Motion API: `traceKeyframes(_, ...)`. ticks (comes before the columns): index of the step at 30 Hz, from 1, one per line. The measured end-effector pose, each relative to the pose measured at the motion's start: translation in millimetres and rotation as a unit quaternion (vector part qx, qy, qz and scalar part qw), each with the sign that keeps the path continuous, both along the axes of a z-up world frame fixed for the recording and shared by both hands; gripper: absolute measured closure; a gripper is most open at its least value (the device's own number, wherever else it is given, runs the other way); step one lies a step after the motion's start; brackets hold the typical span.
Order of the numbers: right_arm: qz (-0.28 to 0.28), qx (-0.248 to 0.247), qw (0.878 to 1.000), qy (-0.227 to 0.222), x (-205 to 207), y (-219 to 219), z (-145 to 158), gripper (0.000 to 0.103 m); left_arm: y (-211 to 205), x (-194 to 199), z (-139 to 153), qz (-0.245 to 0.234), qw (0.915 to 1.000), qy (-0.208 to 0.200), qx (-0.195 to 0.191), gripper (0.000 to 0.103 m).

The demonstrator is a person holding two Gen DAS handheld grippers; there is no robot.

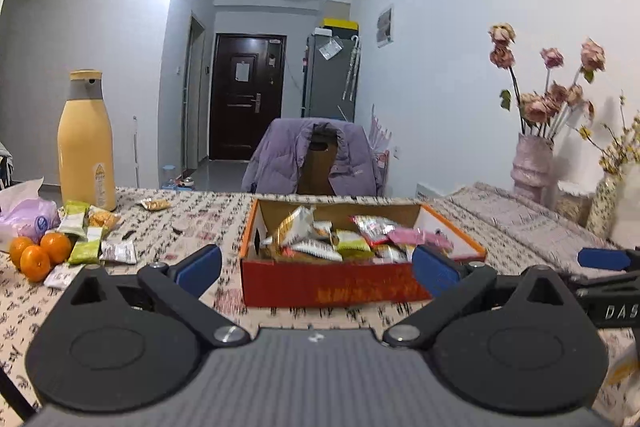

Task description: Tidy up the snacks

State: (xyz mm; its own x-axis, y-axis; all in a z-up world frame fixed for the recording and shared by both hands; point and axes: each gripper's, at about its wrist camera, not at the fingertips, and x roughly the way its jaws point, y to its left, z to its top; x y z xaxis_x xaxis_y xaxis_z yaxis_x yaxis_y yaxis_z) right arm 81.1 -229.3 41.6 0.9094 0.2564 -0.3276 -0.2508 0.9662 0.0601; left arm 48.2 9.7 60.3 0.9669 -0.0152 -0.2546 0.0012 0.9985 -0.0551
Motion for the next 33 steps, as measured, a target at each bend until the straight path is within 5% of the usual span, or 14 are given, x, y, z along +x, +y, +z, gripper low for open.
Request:
traceKeyframes(19, 0.005, 0.002, 0.998, 0.063, -31.0, -14.8, -43.1, 0.000, 3.5, -24.1, -63.2, -0.019, 0.9952, 0.096, -0.011, 0.000)
traceKeyframes(33, 0.014, -0.001, 0.997, 0.073, -31.3, -10.1, -48.9, 0.000, -3.7, -24.5, -68.8, -0.027, 0.9940, 0.106, -0.009, 0.000)
